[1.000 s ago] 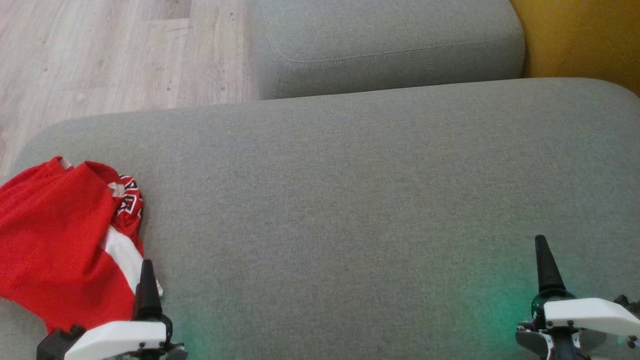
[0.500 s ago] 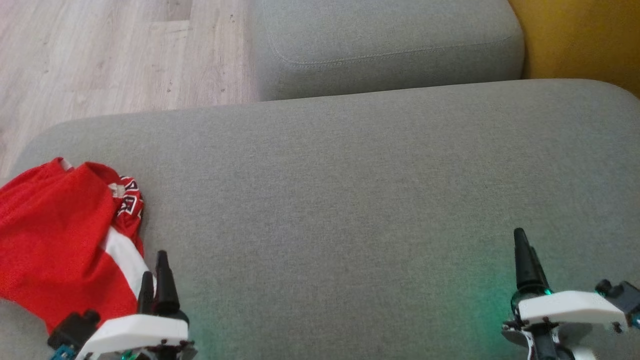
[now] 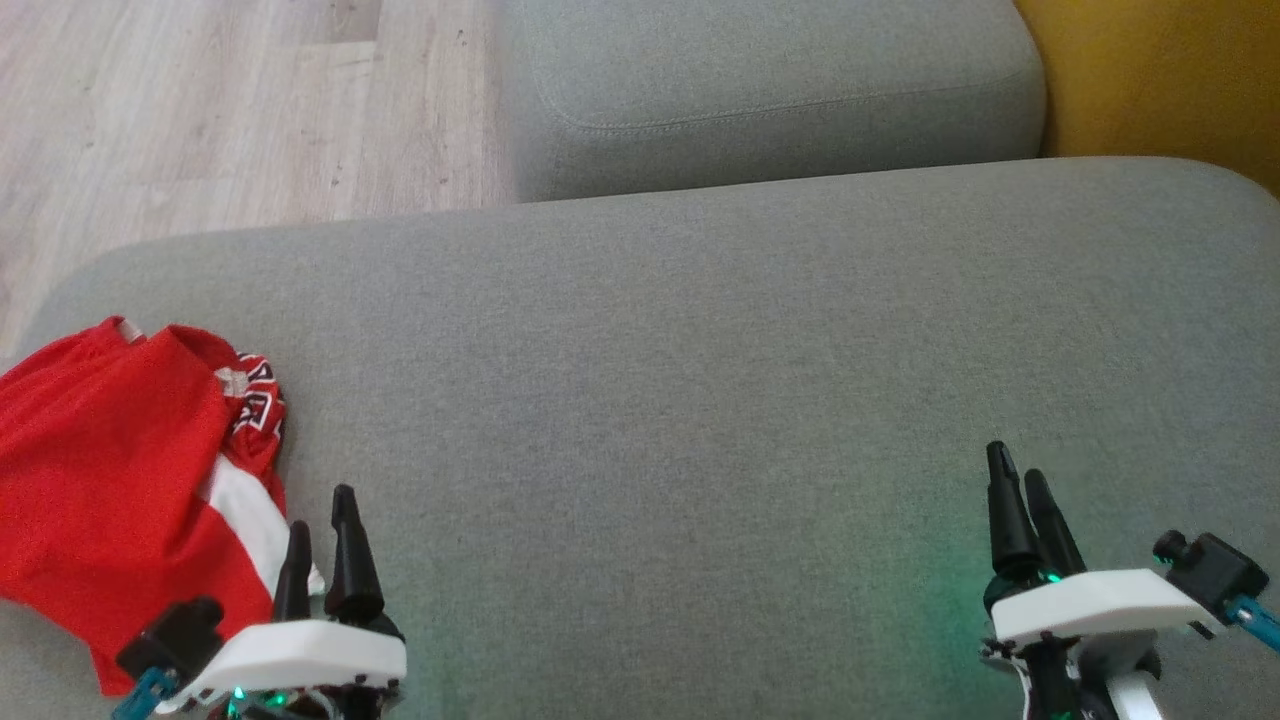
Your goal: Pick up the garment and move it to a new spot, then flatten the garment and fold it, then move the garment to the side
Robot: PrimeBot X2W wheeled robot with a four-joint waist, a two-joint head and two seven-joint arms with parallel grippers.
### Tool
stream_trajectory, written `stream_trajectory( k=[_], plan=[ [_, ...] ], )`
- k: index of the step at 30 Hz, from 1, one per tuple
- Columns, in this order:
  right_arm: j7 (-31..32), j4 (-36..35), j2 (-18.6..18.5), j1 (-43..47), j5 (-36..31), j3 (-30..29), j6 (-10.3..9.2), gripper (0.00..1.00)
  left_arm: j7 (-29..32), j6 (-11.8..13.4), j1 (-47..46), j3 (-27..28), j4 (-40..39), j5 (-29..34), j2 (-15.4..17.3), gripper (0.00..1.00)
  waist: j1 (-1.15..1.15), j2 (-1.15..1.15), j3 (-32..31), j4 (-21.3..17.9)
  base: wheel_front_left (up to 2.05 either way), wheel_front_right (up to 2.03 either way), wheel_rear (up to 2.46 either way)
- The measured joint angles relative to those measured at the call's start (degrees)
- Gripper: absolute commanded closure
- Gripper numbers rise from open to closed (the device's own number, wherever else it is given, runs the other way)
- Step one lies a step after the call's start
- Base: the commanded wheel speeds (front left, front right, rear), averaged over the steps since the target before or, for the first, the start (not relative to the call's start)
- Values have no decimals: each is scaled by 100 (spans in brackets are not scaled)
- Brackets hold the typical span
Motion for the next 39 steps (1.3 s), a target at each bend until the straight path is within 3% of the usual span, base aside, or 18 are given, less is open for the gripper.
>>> stream_trajectory(
  k=[26, 39],
  plan=[
    [-453, 3, -11, -90, -2054, 347, 0, 0, -452, 259, -24, -437, -172, 1995, 44, 0, 0, 0, -89, 44, 0, 0, 0],
    [-655, -58, -16, -113, -2881, 385, 0, 0, -646, 265, -77, -573, -198, 2819, 48, 0, 0, 0, -129, 5, 0, 0, 0]
  ],
)
